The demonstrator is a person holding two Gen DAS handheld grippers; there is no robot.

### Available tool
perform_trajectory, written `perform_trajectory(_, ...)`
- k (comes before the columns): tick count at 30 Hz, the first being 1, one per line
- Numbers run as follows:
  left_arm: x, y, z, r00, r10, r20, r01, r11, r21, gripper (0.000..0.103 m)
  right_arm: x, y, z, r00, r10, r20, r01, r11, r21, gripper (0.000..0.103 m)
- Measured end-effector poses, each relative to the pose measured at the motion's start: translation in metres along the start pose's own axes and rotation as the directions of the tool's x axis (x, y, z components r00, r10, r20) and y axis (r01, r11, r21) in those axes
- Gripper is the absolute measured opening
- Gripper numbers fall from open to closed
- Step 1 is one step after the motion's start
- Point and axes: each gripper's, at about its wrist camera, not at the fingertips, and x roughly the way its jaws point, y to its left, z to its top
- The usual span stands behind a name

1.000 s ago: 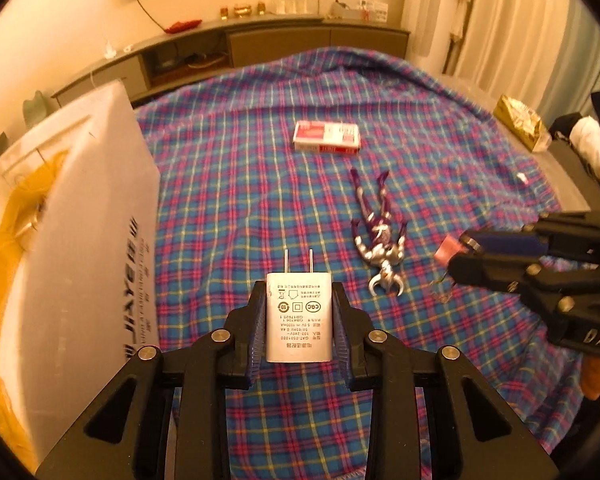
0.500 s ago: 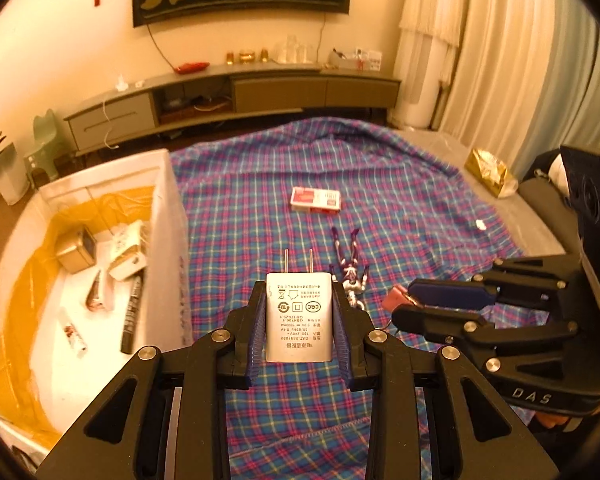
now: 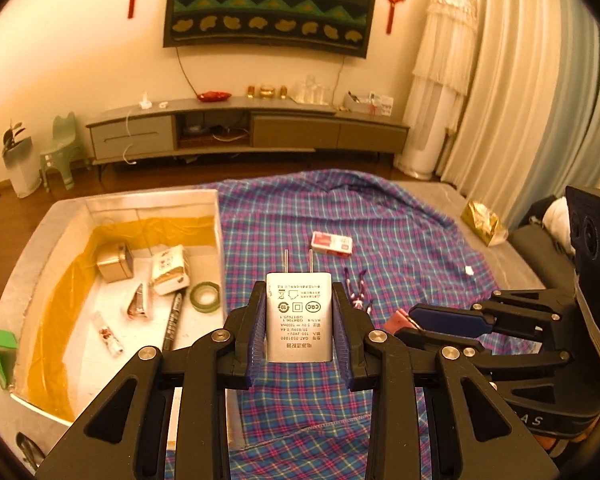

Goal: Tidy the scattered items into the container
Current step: 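Carry the binder clip and charger in both grippers over the white box, then lower the charger and binder clip with both grippers toward the box floor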

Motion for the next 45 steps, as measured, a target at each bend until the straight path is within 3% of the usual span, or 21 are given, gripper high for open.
perform_trajectory(11,-0.036,0.029,0.004,0.997,0.004,0.072,0.001,0.997,-0.077,0.031,-0.017,0.050,0.030,0.999,0.001,0.041,0.002,0.996,-0.089,0.023)
perform_trajectory(24,-0.061,0.075,0.004,0.992,0.047,0.120,-0.025,0.984,-0.177,0.031,0.000,0.101,0.051,0.999,0.021,0.037,-0.015,0.984,-0.176,0.023)
perform_trajectory(45,-0.040,0.150,-0.012,0.993,0.093,0.068,-0.064,0.937,-0.343,0.031,0.059,0.142,0.063,0.999,0.034,-0.032,-0.041,0.966,-0.256,0.023)
